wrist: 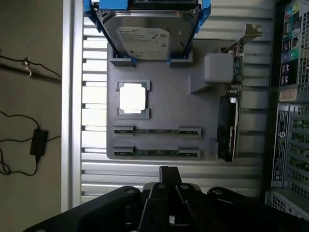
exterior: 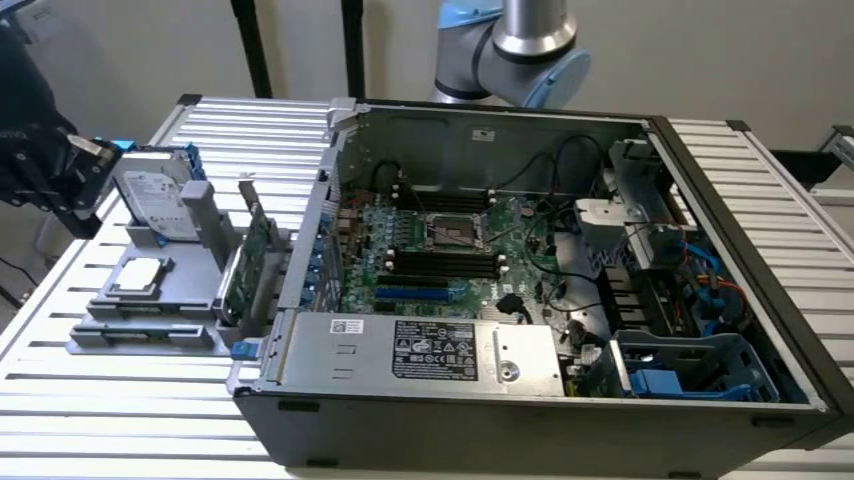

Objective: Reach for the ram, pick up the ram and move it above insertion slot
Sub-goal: 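Reach for the ram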

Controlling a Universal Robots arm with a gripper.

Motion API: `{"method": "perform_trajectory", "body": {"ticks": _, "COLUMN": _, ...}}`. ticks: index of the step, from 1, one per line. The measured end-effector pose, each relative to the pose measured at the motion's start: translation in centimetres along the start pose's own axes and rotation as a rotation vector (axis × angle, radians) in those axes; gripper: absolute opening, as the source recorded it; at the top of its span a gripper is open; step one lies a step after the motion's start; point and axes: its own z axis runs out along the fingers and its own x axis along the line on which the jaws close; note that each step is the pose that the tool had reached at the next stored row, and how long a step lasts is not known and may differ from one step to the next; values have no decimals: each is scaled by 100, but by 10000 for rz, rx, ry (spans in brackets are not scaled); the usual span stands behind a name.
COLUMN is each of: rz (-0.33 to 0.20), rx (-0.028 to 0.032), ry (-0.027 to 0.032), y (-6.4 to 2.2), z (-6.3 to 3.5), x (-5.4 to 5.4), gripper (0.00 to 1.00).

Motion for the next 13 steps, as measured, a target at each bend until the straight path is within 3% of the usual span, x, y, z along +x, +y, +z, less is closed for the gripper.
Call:
{"method": "perform_trajectory", "body": {"ticks": 5, "rz": -16, "rx": 1, "ry": 1, "y": -73, "z": 36, "x": -105, "gripper": 11}}
{"method": "perform_trajectory", "body": {"ticks": 10, "rz": -19, "rx": 3, "ry": 5, "y": -85, "z": 38, "x": -117, "gripper": 11}}
{"method": "perform_trajectory", "body": {"ticks": 13, "rz": -451, "rx": 0, "ry": 19, "y": -86, "z": 40, "x": -117, "gripper": 11}}
